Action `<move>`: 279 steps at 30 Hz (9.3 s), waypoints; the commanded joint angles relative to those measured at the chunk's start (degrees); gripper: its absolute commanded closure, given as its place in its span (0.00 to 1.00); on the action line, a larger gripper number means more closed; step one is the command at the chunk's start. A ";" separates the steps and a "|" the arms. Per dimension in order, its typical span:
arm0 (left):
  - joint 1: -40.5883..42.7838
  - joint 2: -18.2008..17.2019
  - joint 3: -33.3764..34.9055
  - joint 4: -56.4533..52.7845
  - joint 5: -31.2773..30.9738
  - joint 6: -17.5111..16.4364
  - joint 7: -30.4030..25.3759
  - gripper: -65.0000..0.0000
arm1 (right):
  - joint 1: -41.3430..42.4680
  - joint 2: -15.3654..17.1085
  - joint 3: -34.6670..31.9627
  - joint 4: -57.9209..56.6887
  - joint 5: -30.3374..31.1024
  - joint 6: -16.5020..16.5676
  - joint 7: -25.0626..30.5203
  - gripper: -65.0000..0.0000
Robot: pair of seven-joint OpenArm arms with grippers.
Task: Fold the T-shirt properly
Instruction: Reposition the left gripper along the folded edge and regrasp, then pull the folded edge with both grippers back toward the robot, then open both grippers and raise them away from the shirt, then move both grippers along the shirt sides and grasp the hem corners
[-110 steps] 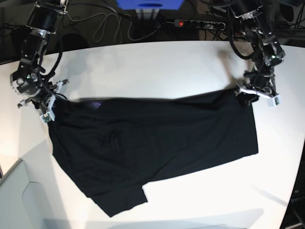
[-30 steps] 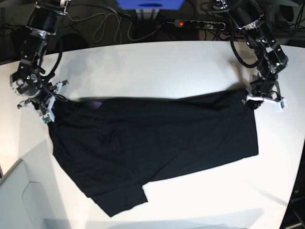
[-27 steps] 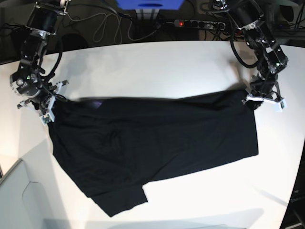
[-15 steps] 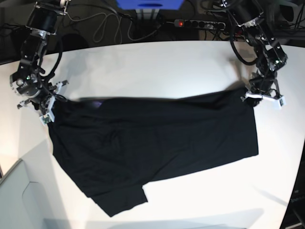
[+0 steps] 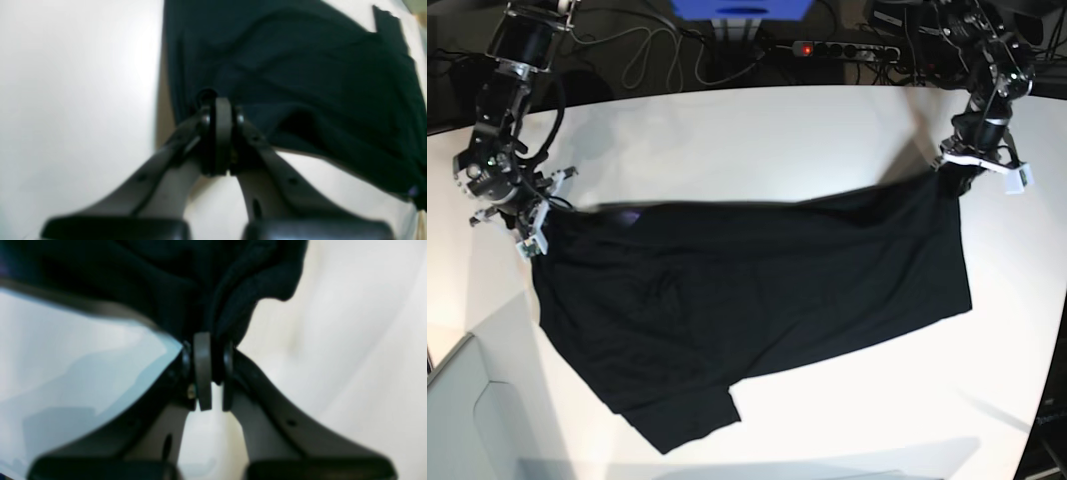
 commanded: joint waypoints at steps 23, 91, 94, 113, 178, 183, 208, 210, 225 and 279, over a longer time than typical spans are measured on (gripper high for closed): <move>1.13 -0.82 -4.82 6.13 -0.55 -0.39 4.02 0.64 | 0.60 0.75 0.26 1.09 0.30 0.60 0.79 1.00; -9.68 -5.92 3.44 -17.35 12.29 -0.30 4.90 0.65 | -3.53 1.80 0.61 10.67 0.21 0.78 0.79 1.00; -9.68 -8.03 3.62 -17.35 12.29 -0.30 3.94 0.65 | -4.32 2.59 2.28 10.32 0.21 0.78 0.79 1.00; -6.43 -5.74 -4.47 -6.53 9.38 -0.21 7.80 0.64 | -5.73 2.42 3.95 9.79 0.56 0.78 1.05 1.00; 1.39 -2.14 -7.98 -18.67 4.90 -0.39 8.07 0.56 | -6.61 3.03 5.62 7.42 0.56 0.78 1.14 0.34; 0.07 -2.14 -7.98 -18.67 4.99 -0.39 8.16 0.56 | -6.08 2.95 5.97 8.48 0.65 0.78 1.23 0.32; -1.86 -5.39 -8.25 -24.38 4.99 -0.39 8.60 1.00 | -8.37 2.07 5.62 -2.87 0.30 0.87 4.92 1.00; -1.77 -6.18 -8.34 -24.38 4.55 -0.39 8.68 1.00 | -10.30 2.07 5.62 -0.84 0.30 0.87 4.75 1.00; 2.62 -5.57 -8.51 -11.72 4.29 0.05 8.77 1.00 | -14.79 2.33 5.62 5.84 0.48 0.87 4.66 0.48; -46.78 -18.93 22.52 -61.13 18.18 0.14 -22.17 0.41 | 36.38 1.36 -6.34 -63.26 0.21 -20.93 40.61 0.28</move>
